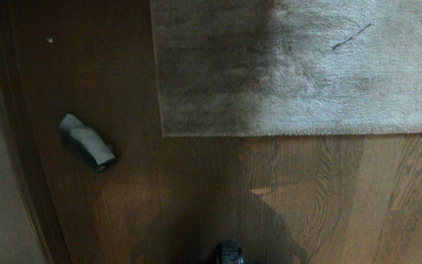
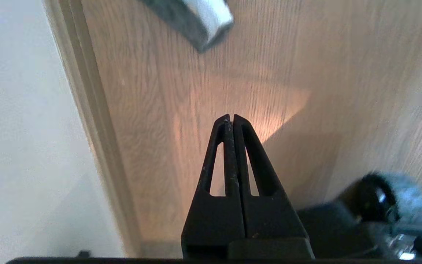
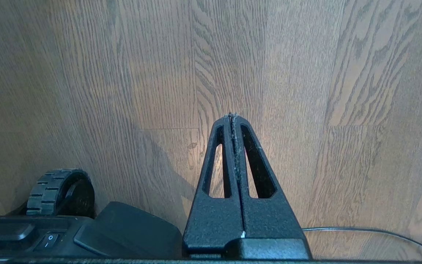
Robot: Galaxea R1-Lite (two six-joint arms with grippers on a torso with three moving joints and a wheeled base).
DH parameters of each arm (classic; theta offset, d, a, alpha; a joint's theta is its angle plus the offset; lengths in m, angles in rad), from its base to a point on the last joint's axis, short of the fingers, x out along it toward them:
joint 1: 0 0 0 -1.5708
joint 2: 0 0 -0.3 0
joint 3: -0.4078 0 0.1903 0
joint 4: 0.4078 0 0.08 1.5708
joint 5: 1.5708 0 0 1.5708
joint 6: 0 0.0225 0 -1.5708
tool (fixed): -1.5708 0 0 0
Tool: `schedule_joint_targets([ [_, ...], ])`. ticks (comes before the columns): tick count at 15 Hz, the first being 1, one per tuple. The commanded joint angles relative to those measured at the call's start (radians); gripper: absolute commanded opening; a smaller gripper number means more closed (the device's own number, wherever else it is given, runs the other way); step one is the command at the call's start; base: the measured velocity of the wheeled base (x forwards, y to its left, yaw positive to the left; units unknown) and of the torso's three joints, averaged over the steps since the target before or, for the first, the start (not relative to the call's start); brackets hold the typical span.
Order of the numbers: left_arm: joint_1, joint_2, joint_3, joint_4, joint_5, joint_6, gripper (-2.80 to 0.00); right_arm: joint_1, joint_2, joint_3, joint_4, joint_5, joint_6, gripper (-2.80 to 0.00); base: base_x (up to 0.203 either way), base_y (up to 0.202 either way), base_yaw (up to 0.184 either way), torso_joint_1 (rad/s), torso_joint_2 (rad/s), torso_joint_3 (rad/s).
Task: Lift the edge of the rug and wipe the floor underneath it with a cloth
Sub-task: Pick up the rag
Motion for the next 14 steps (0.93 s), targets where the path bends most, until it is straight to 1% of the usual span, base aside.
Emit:
schedule_joint_targets([
  [1,0.0,0.139,-0.017,0.0,0.002,0.017,-2.8,0.0,-0.001,0.0,0.0,0.0,0.0,-2.8,0.0,0.0,0.0,0.0,0.0,0.0],
  [5,-0.005,0.367,-0.042,-0.034,0.003,0.03,-2.8,0.0,0.0,0.0,0.0,0.0,0.0,-2.8,0.0,0.0,0.0,0.0,0.0,0.0],
  [9,0.002,0.601,-0.048,-0.135,0.002,0.029,-2.8,0.0,0.0,0.0,0.0,0.0,0.0,-2.8,0.0,0.0,0.0,0.0,0.0,0.0],
  [11,0.019,0.679,-0.043,-0.204,0.0,0.026,-2.8,0.0,0.0,0.0,0.0,0.0,0.0,-2.8,0.0,0.0,0.0,0.0,0.0,0.0],
  [14,0.041,0.748,-0.037,-0.242,-0.008,0.025,-2.8,0.0,-0.001,0.0,0.0,0.0,0.0,-2.8,0.0,0.0,0.0,0.0,0.0,0.0],
])
